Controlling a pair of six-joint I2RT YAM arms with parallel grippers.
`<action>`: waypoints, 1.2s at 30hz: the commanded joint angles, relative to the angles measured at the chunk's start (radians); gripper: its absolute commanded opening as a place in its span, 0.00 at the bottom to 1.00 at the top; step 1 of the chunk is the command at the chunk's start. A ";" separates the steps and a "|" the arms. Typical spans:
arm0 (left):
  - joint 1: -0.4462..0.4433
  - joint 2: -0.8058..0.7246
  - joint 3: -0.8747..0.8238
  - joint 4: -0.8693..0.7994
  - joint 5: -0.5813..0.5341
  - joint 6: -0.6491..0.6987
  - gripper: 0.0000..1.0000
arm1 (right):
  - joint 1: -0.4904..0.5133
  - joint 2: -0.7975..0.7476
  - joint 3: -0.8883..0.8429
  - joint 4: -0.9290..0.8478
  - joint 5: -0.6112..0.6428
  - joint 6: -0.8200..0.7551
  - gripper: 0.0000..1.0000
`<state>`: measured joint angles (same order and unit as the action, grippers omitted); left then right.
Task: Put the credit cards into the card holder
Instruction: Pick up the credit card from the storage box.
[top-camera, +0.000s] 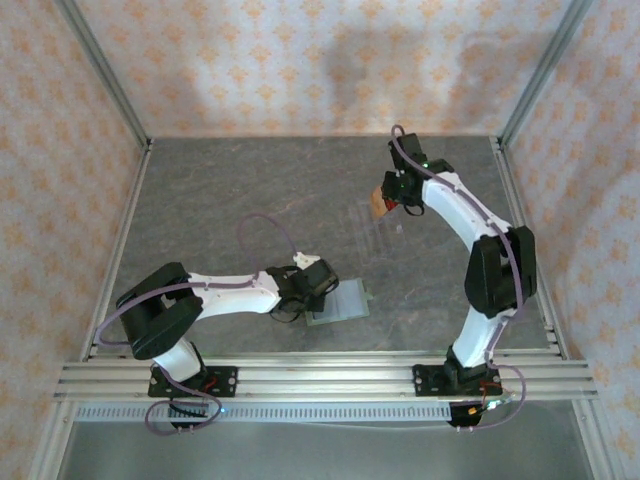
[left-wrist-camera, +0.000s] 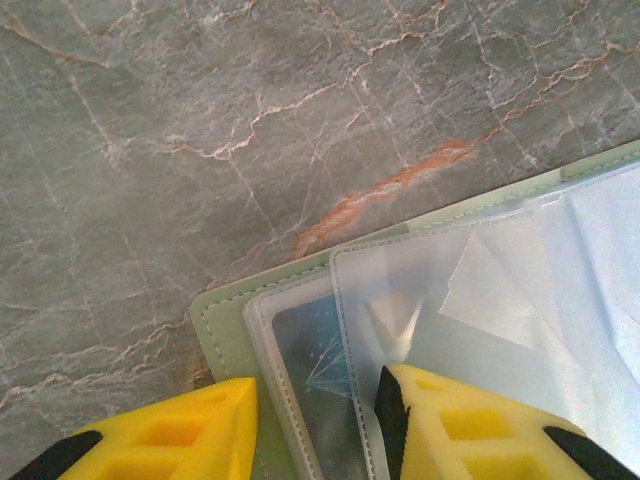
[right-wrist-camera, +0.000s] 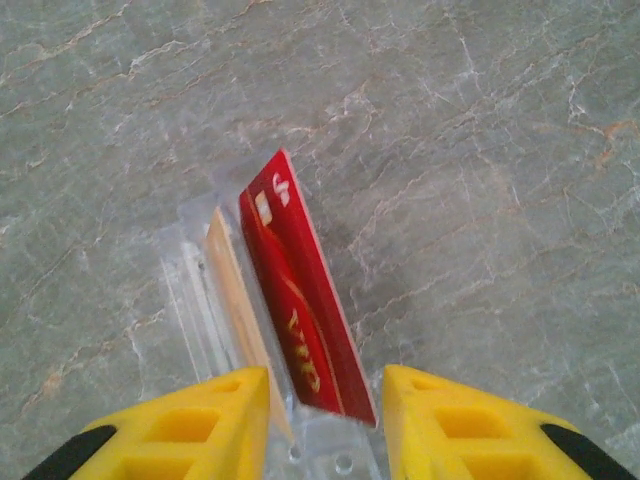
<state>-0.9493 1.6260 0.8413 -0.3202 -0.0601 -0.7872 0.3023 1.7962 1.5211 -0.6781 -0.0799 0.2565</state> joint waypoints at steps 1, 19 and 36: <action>-0.014 0.030 -0.036 -0.019 0.008 -0.009 0.38 | -0.033 0.027 0.056 -0.020 -0.053 -0.031 0.36; -0.013 0.049 -0.022 -0.025 0.014 -0.014 0.37 | -0.073 0.123 0.108 -0.011 -0.221 -0.049 0.25; -0.014 0.058 -0.024 -0.023 0.014 -0.021 0.35 | -0.072 0.132 0.171 -0.067 -0.222 -0.082 0.12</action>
<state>-0.9558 1.6325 0.8406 -0.3126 -0.0608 -0.7914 0.2291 1.9289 1.6466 -0.7002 -0.3065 0.1970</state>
